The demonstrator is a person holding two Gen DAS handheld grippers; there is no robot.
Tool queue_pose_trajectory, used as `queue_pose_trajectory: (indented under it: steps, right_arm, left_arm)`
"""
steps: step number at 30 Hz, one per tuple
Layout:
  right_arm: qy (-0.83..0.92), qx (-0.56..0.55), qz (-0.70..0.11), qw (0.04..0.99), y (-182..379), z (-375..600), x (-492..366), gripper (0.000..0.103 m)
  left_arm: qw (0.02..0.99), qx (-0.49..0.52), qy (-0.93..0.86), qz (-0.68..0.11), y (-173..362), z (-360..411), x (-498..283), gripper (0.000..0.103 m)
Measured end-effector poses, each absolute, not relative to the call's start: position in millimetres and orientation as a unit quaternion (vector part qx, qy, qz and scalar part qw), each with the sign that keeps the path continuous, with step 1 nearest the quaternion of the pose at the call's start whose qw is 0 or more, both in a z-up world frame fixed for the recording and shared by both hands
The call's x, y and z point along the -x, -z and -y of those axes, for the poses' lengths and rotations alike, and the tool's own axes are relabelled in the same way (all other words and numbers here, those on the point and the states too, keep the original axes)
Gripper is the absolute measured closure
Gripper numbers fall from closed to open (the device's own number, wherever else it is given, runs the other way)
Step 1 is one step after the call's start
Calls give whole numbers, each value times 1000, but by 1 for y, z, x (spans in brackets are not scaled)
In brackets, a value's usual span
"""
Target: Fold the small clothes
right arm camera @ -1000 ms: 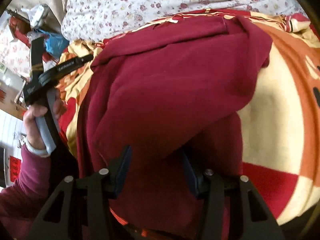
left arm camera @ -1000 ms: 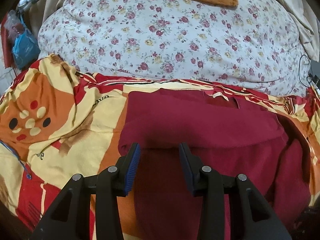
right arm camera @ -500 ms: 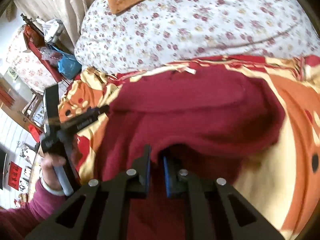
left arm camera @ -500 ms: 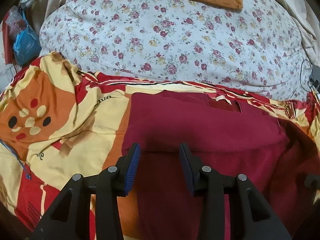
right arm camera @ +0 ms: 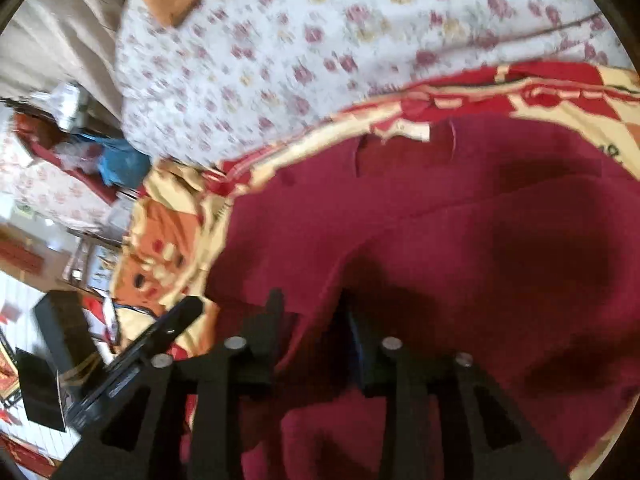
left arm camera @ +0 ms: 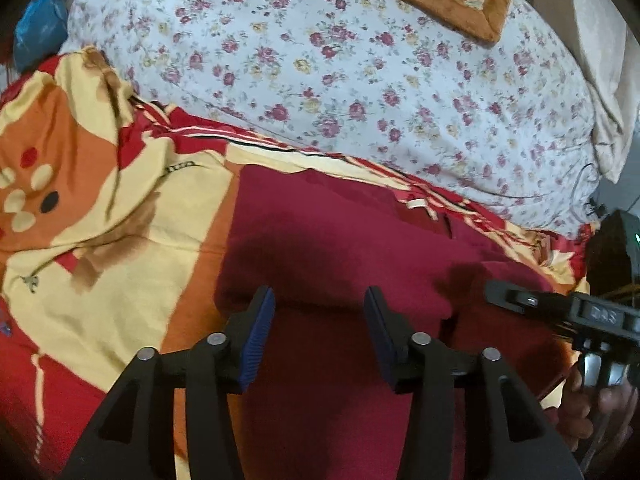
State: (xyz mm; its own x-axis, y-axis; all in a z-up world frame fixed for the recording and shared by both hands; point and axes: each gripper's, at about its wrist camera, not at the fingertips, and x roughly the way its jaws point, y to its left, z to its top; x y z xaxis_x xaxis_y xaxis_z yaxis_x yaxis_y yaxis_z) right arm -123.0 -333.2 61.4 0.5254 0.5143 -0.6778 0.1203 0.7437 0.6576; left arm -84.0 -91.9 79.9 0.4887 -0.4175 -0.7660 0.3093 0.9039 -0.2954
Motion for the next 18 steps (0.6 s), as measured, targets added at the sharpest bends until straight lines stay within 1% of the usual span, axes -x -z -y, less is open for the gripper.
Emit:
queue_pose_trajectory:
  steps: [3, 6, 8, 11, 14, 16, 18]
  right_arm:
    - [-105, -305, -453, 831, -76, 341, 143, 52]
    - [-107, -300, -451, 834, -80, 347, 146, 51]
    - [-110, -297, -454, 833, -76, 342, 141, 51]
    - [-76, -269, -480, 832, -60, 331, 124, 51]
    - [-66, -253, -493, 830, -47, 324, 110, 51]
    - [-64, -261, -479, 836, -50, 325, 105, 51]
    - [-83, -285, -453, 841, -61, 326, 102, 51]
  left_arm:
    - [849, 76, 241, -464, -83, 95, 84, 62]
    - [839, 100, 277, -458, -87, 97, 86, 57]
    - [839, 111, 283, -451, -90, 95, 88, 56]
    - [834, 135, 288, -450, -90, 89, 84, 56]
    - [825, 178, 296, -447, -91, 78, 80, 53]
    - [823, 201, 300, -438, -93, 72, 79, 49]
    - [826, 207, 299, -430, -96, 69, 79, 48]
